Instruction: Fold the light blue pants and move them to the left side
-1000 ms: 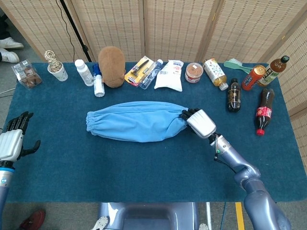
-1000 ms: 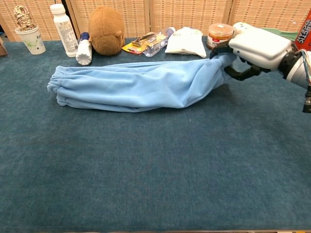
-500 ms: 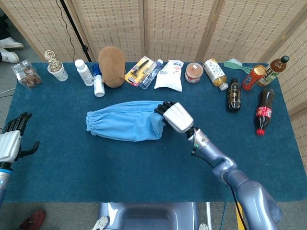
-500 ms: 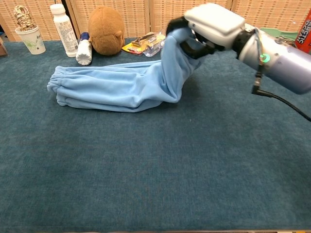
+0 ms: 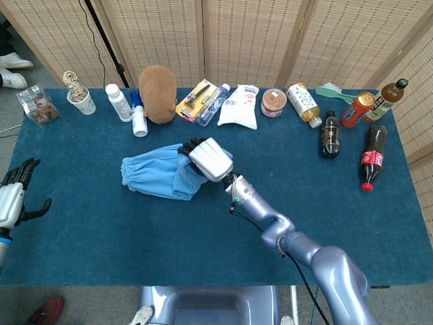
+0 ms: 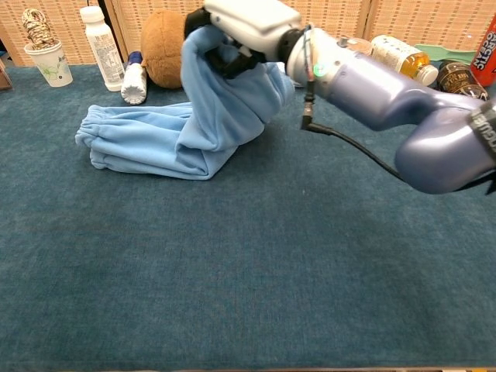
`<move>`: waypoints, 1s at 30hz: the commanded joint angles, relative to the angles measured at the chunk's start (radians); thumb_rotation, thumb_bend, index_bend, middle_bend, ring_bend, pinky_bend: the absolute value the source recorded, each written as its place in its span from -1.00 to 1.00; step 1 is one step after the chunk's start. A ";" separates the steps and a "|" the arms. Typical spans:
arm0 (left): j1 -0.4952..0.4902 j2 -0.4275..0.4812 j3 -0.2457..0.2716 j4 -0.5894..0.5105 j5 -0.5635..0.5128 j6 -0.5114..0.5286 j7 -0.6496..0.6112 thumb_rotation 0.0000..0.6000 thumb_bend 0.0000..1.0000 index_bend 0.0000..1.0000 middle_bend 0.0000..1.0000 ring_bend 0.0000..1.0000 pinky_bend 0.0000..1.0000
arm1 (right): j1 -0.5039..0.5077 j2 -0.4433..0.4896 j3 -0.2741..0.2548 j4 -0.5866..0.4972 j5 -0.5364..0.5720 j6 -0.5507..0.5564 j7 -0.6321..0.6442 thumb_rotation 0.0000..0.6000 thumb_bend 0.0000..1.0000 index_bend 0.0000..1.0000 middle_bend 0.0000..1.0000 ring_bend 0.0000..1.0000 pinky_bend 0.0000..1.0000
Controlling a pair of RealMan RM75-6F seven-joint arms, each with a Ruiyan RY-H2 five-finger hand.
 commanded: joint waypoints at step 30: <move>-0.022 -0.001 -0.005 0.035 -0.035 -0.067 -0.019 1.00 -0.29 -1.00 -1.00 -1.00 -1.00 | 0.295 -0.276 0.163 0.221 0.244 -0.344 -0.105 1.00 -0.99 -1.00 -0.99 -1.00 -0.69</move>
